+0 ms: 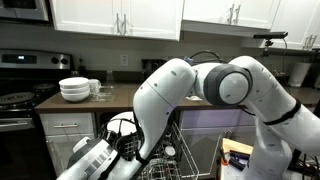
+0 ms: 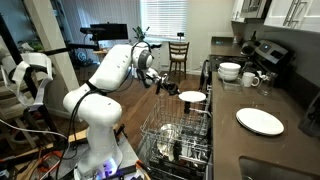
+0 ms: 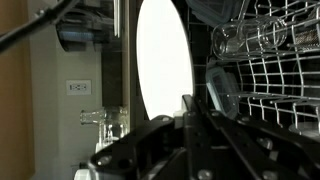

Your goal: Pick a plate on the counter and put it in the dishwasher

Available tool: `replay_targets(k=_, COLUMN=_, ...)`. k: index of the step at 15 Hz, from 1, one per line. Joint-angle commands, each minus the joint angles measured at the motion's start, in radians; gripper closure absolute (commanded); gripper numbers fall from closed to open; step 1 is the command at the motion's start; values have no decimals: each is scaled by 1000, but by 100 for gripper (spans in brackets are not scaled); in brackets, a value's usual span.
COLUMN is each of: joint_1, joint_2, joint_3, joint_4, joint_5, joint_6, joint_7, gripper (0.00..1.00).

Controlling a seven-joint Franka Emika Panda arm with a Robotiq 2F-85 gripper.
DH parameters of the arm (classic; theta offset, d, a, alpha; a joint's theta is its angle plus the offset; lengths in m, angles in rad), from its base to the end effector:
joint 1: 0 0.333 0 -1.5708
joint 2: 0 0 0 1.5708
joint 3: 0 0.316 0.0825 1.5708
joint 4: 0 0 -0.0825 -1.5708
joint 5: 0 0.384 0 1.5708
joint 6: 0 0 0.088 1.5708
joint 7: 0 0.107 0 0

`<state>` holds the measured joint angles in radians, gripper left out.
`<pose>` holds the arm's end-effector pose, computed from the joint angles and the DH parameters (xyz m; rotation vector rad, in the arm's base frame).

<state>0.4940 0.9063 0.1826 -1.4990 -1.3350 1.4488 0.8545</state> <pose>0.5841 0.2981 0.1511 1.7510 0.3349 0.2263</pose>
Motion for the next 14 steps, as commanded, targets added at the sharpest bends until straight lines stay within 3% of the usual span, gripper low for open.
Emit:
replay_targets(k=1, joint_1=6, joint_2=17, joint_3=3, joint_4=28, joint_5=35, joint_6=-42, joint_7=44, gripper=98)
replay_targets(k=7, joint_1=13, joint_2=9, joint_3=10, joint_4=18, joint_5=107, joint_6=-26, joint_7=211, gripper=98)
replay_targets(k=14, joint_1=34, joint_2=-47, joint_3=28, joint_4=-53, joint_5=79, joint_6=20, joint_7=303, gripper=98)
